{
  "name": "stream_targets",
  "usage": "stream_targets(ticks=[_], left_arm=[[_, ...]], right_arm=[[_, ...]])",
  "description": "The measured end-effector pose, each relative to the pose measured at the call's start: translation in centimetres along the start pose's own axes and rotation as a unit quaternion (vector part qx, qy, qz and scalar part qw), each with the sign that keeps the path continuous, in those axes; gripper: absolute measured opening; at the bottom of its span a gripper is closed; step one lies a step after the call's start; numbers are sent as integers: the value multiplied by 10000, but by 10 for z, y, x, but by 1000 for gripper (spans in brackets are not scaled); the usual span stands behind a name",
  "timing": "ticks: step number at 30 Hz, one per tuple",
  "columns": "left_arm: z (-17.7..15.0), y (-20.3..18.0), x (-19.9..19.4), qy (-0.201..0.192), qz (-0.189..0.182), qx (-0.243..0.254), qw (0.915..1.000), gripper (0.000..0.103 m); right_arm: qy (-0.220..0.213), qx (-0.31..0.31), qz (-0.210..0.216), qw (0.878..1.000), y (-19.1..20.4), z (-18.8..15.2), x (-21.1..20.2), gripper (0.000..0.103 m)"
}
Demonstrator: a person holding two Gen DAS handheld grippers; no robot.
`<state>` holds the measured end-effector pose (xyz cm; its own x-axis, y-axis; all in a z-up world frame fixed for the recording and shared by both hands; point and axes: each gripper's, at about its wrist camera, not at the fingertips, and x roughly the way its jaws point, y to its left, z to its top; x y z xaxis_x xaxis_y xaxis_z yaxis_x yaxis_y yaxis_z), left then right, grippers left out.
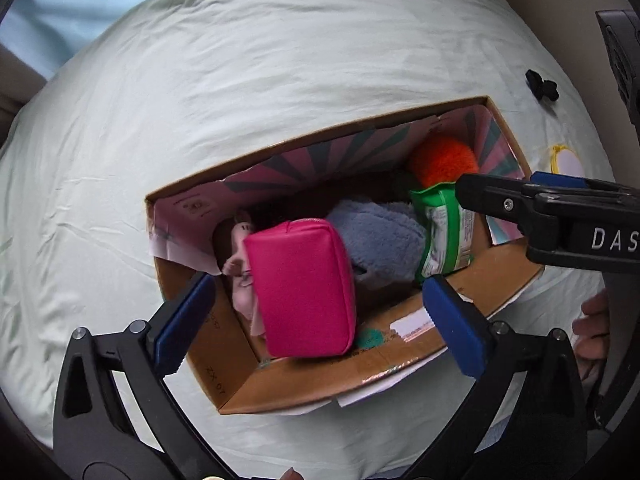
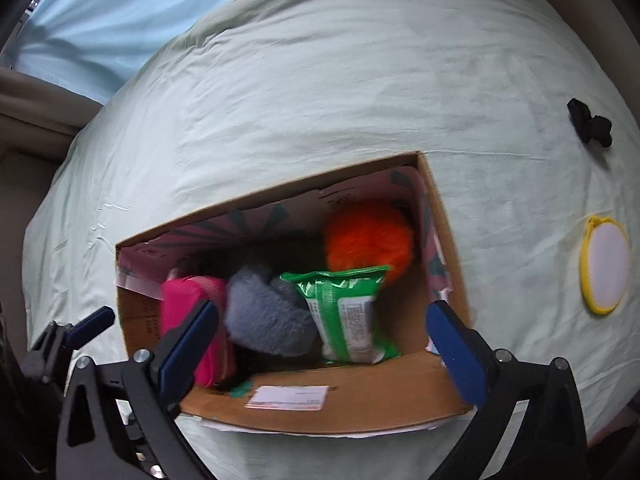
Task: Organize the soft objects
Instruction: 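Carry the pink pouch and wipes pack over the box and release both inside, then lift both tools out of the box and move toward the scrunchie and mesh pad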
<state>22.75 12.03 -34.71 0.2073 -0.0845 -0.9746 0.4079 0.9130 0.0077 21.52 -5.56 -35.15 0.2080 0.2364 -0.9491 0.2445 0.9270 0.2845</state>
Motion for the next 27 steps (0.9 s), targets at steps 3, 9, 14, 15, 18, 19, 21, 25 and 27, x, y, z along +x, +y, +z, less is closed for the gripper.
stream_targets(ticks=[3,9,14,15,18,19,21,25,27], left_arm=[[-5,7,2,63,30,-37,10000,103],[-9,16,-4,69,13,-189,9998,103],[-9,21,-22,-64,-85,-390,9992,103],[-10,22,-26,-114,-102,-435,9989,103],[-13,24,-42,-243,-83,-507,9984,103],[-15,24,-48,-283,-52,-535,9982,103],[-20,28,-62,-399,-37,-635,9972,103],[-32,35,-91,-622,-44,-874,9942,103],[-38,37,-108,-761,-2,-942,9926,103]], right_arm=[[21,17,-11,10000,-2,-1,-1,103],[-77,-172,-16,9998,2,-3,-8,103],[-206,-539,-180,9982,14,-9,-20,103],[-277,-578,-179,9978,16,-11,-25,103],[-401,-643,-152,9970,21,-15,-39,103],[-459,-664,-157,9966,23,-16,-44,103],[-555,-762,-183,9954,28,-20,-58,103],[-849,-893,-282,9920,37,-30,-90,103],[-1002,-932,-322,9901,41,-37,-110,103]])
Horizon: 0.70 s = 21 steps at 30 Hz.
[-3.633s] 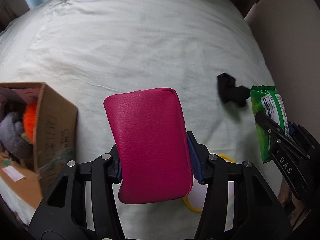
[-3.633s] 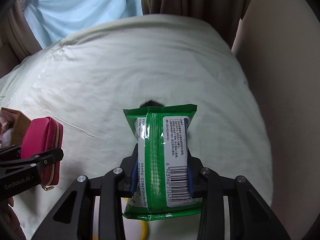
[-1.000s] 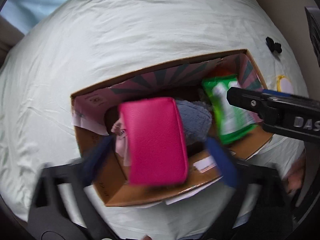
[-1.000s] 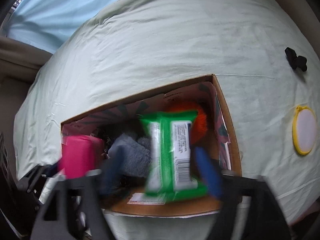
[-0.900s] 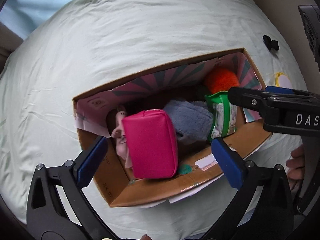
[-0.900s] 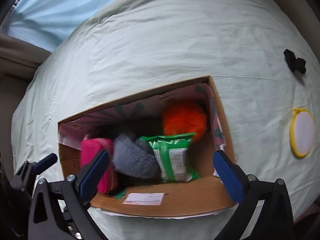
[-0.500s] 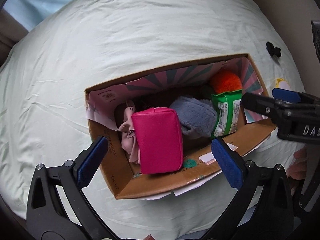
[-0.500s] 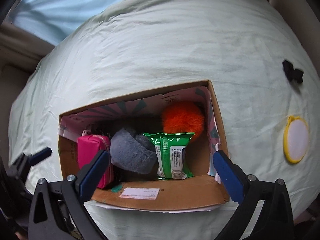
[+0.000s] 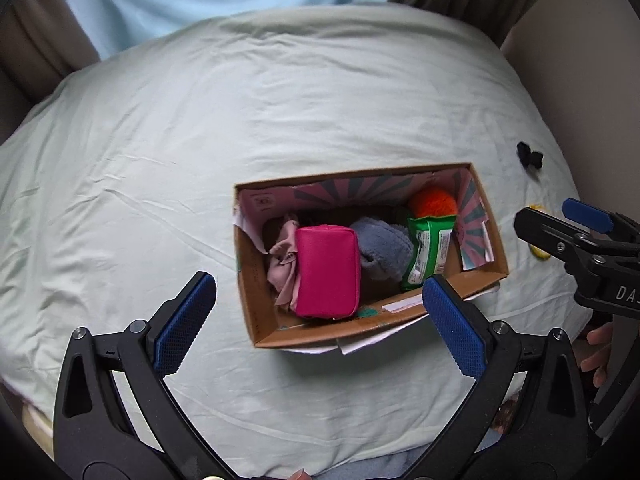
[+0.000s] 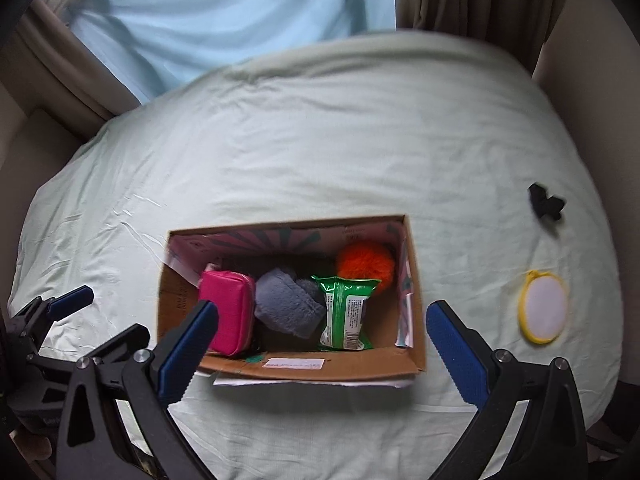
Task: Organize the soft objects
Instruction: 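Lift both tools out of the box and move toward the scrunchie and mesh pad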
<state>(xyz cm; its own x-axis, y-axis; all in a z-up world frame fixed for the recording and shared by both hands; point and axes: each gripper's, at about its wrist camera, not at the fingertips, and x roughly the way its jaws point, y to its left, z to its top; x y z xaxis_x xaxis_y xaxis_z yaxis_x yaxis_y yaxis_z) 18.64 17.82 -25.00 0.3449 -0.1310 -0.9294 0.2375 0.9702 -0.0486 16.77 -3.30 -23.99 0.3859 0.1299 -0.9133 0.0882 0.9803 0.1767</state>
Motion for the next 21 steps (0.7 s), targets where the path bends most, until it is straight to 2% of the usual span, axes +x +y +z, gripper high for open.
stream_targets(ticks=[4,12,16,21], left_arm=[[-6,2,-39,-339,99,-14,9994,103],[-14,-7,-111,-861,118,19,9962,103],[-20,-18,-135,-1063,110,4,9943,103],[-17,-45,-151,-1318,-23,55,9913,103]], right_arm=[[-214,56,-18,9998,2,-4,-36,103],[-946,138,-241,9951,-4,-17,-121,103],[-1279,295,-313,9909,-21,-31,-156,103],[-1511,441,-497,9863,-51,-45,-176,103]])
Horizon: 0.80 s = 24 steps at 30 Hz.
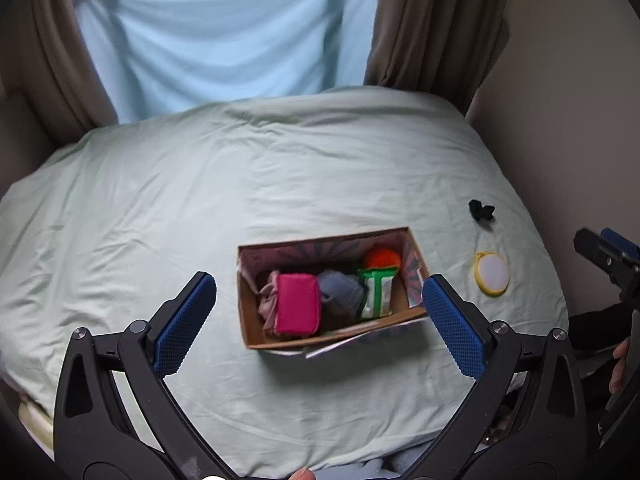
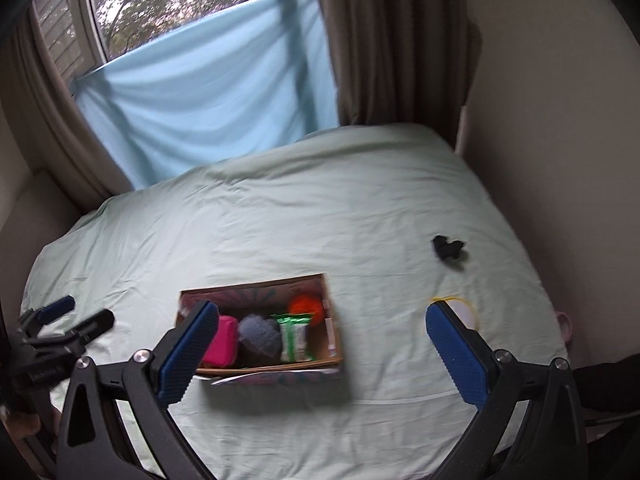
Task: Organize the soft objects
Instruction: 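Lift both tools out of the box and move toward the scrunchie and mesh pad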
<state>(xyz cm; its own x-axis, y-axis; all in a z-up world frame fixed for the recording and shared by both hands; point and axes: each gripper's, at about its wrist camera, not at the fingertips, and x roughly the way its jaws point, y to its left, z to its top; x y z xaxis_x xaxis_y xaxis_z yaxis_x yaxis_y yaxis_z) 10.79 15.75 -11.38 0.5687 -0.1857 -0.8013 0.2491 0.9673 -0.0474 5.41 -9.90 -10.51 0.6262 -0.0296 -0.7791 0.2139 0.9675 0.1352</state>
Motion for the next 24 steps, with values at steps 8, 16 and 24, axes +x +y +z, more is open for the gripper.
stream_targets(ticks=[8,16,24], left_arm=[[33,-71,13,-160,-173,594,9980,103],[87,-168,69,-38,-875,1225,9886,103],[132,-279,172,476,-1237,2021,9704,103]], right_arm=[[28,340,-396,9986,-78,-6,-3,103],[357,664,-635,9951,-147,-10,33,103],[815,1153,-787,9869,-203,-33,105,103]])
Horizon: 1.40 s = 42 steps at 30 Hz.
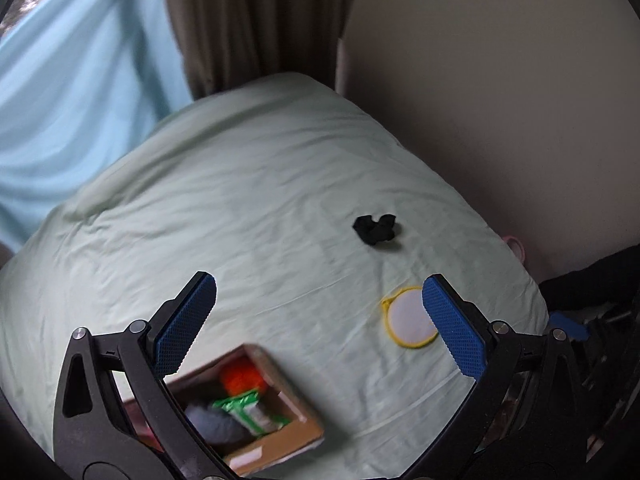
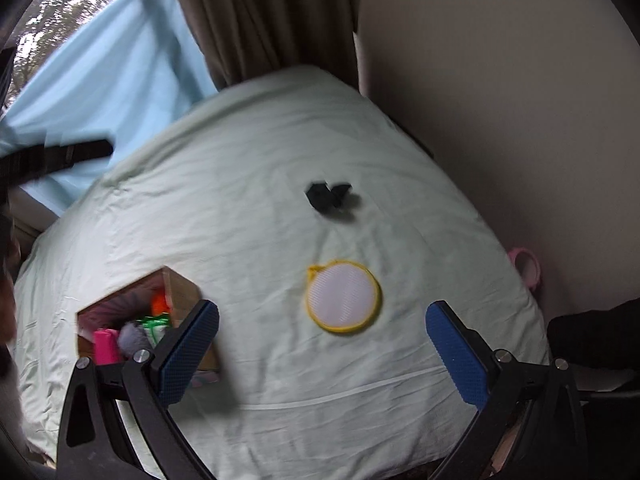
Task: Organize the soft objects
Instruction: 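Lift both tools out of the box and move toward the scrunchie and mesh pad, then grasp the black scrunchie with the left tool while the right tool grasps the yellow mesh pad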
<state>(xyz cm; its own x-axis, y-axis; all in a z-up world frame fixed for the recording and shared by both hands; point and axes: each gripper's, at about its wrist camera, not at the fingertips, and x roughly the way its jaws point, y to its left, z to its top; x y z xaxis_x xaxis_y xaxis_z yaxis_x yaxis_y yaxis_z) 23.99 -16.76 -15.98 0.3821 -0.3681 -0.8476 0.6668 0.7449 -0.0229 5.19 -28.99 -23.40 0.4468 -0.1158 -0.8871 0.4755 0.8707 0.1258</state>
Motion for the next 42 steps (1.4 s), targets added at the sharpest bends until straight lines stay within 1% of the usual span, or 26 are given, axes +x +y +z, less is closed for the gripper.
stream_targets(ticks=[5,9,15,19,23,25,27,29,31,33,35,37,38,40,41,42], left_arm=[[33,-32,82,451,-94,528,9975,103],[42,-52,150,782,-243,830,9932,103],[44,-76,242,1188,-425,1146,9854,103],[40,-91,289,1407,-499,1320,9799,102],[38,-99,332,1560,-534,1429,9759,99],[38,-102,348,1611,-519,1460,9747,96],[37,-105,364,1678,-501,1493,9732,95],[35,-107,377,1744,-484,1511,9718,92],[32,-109,387,1831,-496,1515,9701,85],[27,-110,397,1943,-479,1515,9680,85],[24,-111,401,1920,-429,1558,9680,83],[23,-113,400,1879,-427,1621,9678,71],[22,-113,398,1856,-434,1647,9678,67],[22,-113,395,1798,-408,1706,9679,48],[23,-112,394,1773,-384,1728,9681,45],[23,-112,392,1743,-365,1752,9683,39]], right_arm=[[305,110,-91,9994,-12,-3,54,103],[442,187,-121,9988,-18,0,98,103],[723,275,-136,9969,-28,-1,160,103],[932,215,-241,9951,-30,-5,193,103],[1012,95,-318,9943,-28,-13,214,103],[1061,60,-341,9938,-27,-17,224,103],[1108,30,-372,9931,-27,-21,232,103],[1151,11,-369,9927,-28,-24,238,94],[1197,6,-352,9922,-28,-27,242,94],[1160,-63,-362,9926,-26,-28,243,93],[1127,-219,-402,9926,-22,-29,244,90],[1083,-318,-404,9928,-20,-30,243,85],[1066,-366,-408,9928,-18,-31,242,83],[1044,-457,-413,9926,-16,-32,240,78],[1034,-480,-402,9927,-15,-33,239,73],[1030,-498,-379,9927,-13,-34,238,70]])
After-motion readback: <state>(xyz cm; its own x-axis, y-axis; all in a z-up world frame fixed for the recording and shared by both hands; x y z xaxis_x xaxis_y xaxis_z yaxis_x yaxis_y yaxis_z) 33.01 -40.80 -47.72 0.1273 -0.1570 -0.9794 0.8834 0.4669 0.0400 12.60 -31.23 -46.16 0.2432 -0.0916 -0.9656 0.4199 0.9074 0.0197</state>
